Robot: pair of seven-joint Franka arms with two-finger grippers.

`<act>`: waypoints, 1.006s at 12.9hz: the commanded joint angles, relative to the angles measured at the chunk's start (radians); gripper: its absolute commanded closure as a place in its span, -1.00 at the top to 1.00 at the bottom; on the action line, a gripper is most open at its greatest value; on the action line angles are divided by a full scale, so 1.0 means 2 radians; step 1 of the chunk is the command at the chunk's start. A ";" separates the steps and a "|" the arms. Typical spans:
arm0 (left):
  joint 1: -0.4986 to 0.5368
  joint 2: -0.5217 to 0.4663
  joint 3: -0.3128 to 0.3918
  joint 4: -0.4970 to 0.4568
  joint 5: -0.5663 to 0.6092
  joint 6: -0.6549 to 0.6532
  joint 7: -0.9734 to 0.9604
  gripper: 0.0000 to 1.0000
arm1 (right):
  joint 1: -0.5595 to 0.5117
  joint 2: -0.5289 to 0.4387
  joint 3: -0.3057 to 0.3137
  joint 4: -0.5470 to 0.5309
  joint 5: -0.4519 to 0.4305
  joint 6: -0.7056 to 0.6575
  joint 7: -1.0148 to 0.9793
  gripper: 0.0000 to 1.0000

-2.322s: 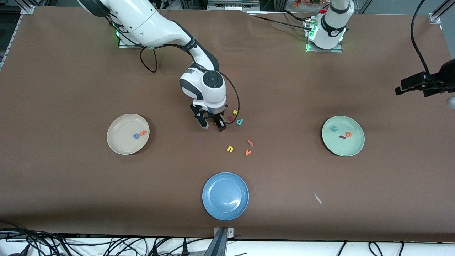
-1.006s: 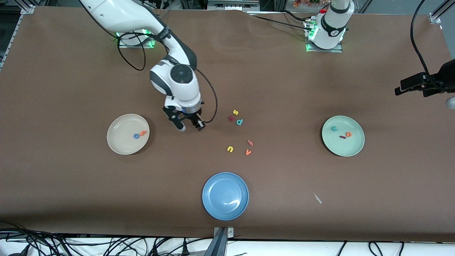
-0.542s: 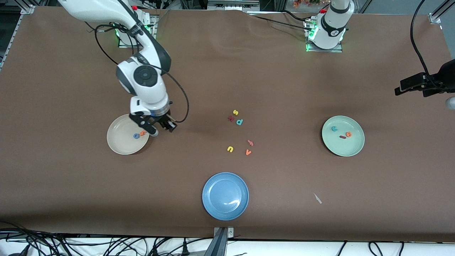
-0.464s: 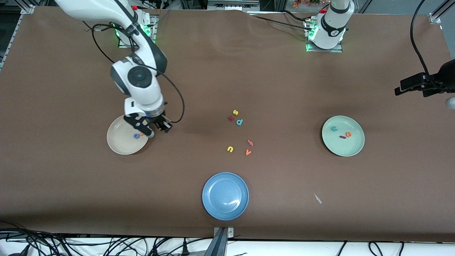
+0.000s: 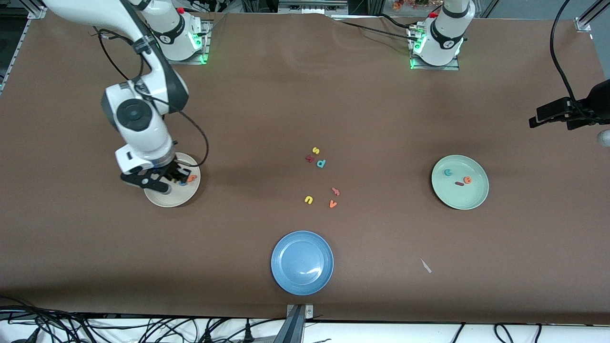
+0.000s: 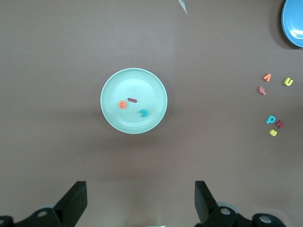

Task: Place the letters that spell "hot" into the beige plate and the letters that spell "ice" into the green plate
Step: 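Carry the yellow letter to the cream plate and open the right gripper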

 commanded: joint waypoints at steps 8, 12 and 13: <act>-0.001 -0.002 0.003 -0.003 -0.015 -0.002 -0.003 1.00 | 0.001 -0.010 -0.077 -0.012 0.175 0.013 -0.272 -0.52; -0.001 -0.003 0.003 -0.004 -0.015 -0.003 -0.003 1.00 | 0.001 -0.009 -0.077 -0.012 0.176 0.013 -0.270 0.24; -0.001 -0.003 0.003 -0.005 -0.015 -0.003 -0.003 1.00 | 0.001 -0.010 -0.077 -0.012 0.176 0.010 -0.270 0.28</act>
